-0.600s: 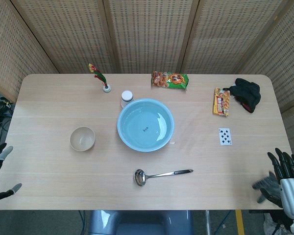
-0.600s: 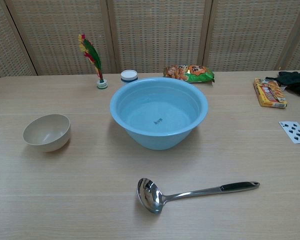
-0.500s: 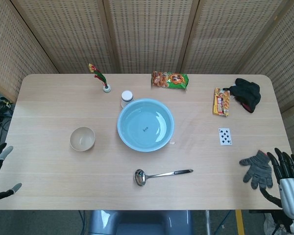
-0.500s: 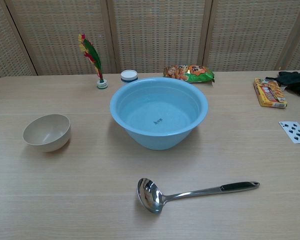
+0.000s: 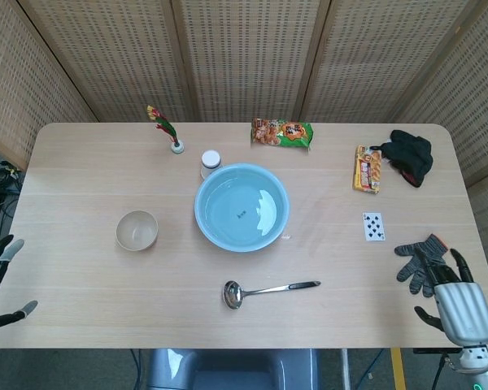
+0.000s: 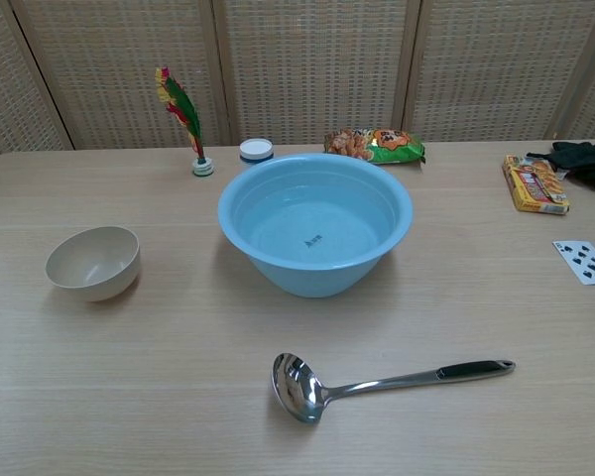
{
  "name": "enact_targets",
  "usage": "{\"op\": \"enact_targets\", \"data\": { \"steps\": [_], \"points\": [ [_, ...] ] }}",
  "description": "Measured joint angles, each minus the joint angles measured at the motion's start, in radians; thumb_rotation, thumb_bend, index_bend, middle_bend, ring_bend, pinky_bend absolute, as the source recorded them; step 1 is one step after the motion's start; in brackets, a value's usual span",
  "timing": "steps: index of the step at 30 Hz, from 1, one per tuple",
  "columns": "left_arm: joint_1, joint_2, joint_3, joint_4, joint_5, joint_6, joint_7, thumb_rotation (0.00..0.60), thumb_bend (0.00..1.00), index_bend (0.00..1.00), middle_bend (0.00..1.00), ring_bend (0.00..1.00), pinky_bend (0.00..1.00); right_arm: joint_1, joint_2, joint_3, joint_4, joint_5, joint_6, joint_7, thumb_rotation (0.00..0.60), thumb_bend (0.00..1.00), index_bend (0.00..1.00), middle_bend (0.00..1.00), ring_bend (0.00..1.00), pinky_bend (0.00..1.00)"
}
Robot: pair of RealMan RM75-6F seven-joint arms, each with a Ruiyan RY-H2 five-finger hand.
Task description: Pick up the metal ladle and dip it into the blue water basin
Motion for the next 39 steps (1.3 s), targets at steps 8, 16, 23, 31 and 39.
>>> {"op": "enact_targets", "data": {
  "steps": [8,16,23,31,39],
  "points": [
    [-0.016,-0.022,-0.014,-0.008,-0.047,-0.038,0.054,0.6,0.0,0.0,0.0,0.0,0.0,0.186,0.036,0.024,-0.075,0.07,-0.342,0.023,0.6,0.0,0.19,0.94,0.96,1.0],
    [-0.038,-0.044,-0.035,0.0,-0.11,-0.084,0.09,0.6,0.0,0.0,0.0,0.0,0.0,0.411,-0.053,0.071,-0.088,0.264,-0.627,0.006,0.6,0.18,0.38,0.98,0.99,1.0],
    [-0.053,-0.052,-0.048,0.01,-0.151,-0.113,0.103,0.6,0.0,0.0,0.0,0.0,0.0,0.489,-0.217,0.077,-0.014,0.428,-0.691,-0.089,0.6,0.36,0.44,0.99,0.99,1.0],
    [-0.063,-0.058,-0.053,0.017,-0.176,-0.132,0.115,0.6,0.0,0.0,0.0,0.0,0.0,0.569,-0.384,0.06,0.106,0.574,-0.706,-0.218,0.6,0.44,0.45,0.99,0.99,1.0],
    [-0.068,-0.06,-0.055,0.02,-0.188,-0.138,0.118,0.6,0.0,0.0,0.0,0.0,0.0,0.624,-0.481,0.03,0.163,0.693,-0.674,-0.308,0.6,0.46,0.47,0.99,0.99,1.0]
  ]
}}
